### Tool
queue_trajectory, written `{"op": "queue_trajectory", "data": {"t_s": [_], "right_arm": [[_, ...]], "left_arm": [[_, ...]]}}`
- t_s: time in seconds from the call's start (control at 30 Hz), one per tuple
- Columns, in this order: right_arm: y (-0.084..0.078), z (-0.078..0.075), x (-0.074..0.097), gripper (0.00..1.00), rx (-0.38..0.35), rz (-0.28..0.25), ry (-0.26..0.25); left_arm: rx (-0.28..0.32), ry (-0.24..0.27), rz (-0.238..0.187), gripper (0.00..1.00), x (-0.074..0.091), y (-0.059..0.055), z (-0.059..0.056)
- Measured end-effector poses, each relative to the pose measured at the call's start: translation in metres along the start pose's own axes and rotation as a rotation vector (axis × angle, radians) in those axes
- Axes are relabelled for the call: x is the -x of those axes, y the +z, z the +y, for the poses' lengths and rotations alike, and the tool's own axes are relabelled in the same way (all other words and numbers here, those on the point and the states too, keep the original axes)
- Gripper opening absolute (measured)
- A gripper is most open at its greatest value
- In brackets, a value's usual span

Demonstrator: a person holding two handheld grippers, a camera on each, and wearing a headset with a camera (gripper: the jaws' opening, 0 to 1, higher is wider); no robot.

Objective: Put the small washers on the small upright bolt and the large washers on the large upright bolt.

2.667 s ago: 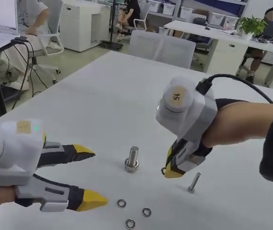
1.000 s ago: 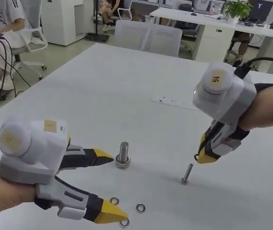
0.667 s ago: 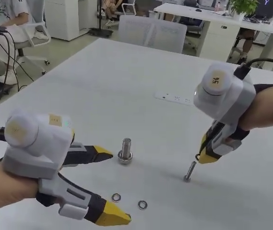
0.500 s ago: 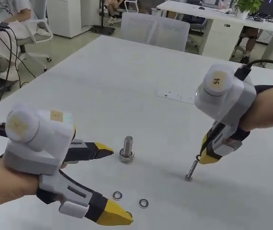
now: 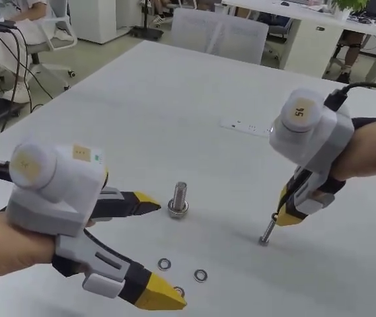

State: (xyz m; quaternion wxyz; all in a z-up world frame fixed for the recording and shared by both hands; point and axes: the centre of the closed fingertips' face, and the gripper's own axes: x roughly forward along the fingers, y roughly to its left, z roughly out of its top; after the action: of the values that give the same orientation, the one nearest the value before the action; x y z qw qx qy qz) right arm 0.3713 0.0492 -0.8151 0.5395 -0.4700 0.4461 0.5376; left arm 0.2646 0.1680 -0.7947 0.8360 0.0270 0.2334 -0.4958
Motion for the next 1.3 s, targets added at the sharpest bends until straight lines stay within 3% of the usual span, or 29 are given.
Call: {"op": "queue_trajectory", "data": {"t_s": [0.93, 1.3], "right_arm": [[0.003, 0.001, -0.010, 0.14, -0.006, 0.006, 0.029], [-0.002, 0.002, -0.027, 0.14, -0.015, 0.011, 0.045]], "left_arm": [[-0.003, -0.002, -0.002, 0.88, 0.004, 0.001, 0.000], [-0.001, -0.003, 0.005, 0.87, 0.003, -0.001, 0.000]]}}
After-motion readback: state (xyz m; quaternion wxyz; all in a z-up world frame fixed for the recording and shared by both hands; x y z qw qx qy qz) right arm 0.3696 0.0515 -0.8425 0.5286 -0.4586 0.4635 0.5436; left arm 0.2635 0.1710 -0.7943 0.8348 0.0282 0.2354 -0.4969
